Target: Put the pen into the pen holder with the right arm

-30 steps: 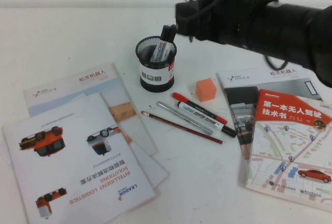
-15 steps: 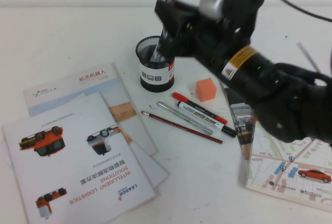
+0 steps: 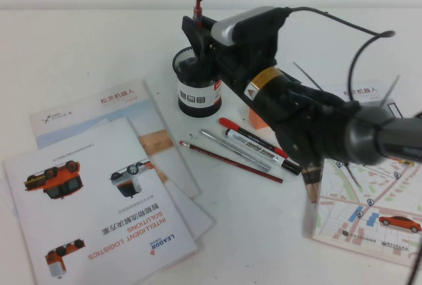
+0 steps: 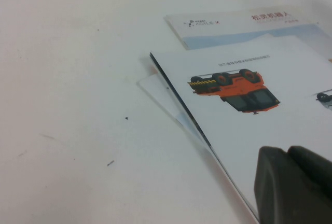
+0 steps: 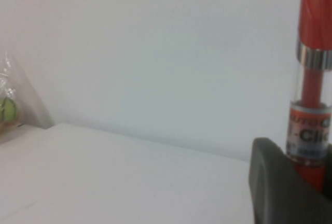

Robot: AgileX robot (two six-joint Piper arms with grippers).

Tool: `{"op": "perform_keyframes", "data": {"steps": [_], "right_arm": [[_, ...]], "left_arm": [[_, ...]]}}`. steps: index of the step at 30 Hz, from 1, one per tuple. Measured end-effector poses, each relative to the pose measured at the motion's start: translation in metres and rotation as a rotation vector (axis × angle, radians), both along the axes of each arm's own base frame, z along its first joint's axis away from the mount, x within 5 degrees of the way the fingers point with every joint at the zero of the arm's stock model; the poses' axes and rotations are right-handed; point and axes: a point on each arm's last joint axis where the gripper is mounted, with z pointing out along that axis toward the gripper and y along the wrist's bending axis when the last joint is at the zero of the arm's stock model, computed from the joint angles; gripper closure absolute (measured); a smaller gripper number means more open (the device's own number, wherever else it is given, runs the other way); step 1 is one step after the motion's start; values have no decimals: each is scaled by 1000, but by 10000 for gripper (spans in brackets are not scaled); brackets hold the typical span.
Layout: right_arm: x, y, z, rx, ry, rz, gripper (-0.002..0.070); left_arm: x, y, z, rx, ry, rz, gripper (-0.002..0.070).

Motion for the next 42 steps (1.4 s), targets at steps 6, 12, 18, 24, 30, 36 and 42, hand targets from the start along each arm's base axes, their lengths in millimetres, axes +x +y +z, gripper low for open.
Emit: {"op": "perform_keyframes", "data": {"steps": [6,12,18,24,30,36,42], "right_arm": [[33,8,-20,-21,29,-34,612],[51,13,-36,-49,71,-53,612],[57,17,-54,-65,97,-55,604],[61,14,-62,-60,120,-72,391],[64,7,-54,34,181,-127,271],[46,0,25,73,135,-70,596],[-9,-20,114,-36,-38,1,687]], "left_arm": [[0,0,0,0,0,0,678],[0,0,0,0,0,0,678],[0,0,0,0,0,0,677],[0,0,0,0,0,0,678],[0,0,0,0,0,0,677],[0,0,0,0,0,0,677],[0,0,0,0,0,0,678]]}}
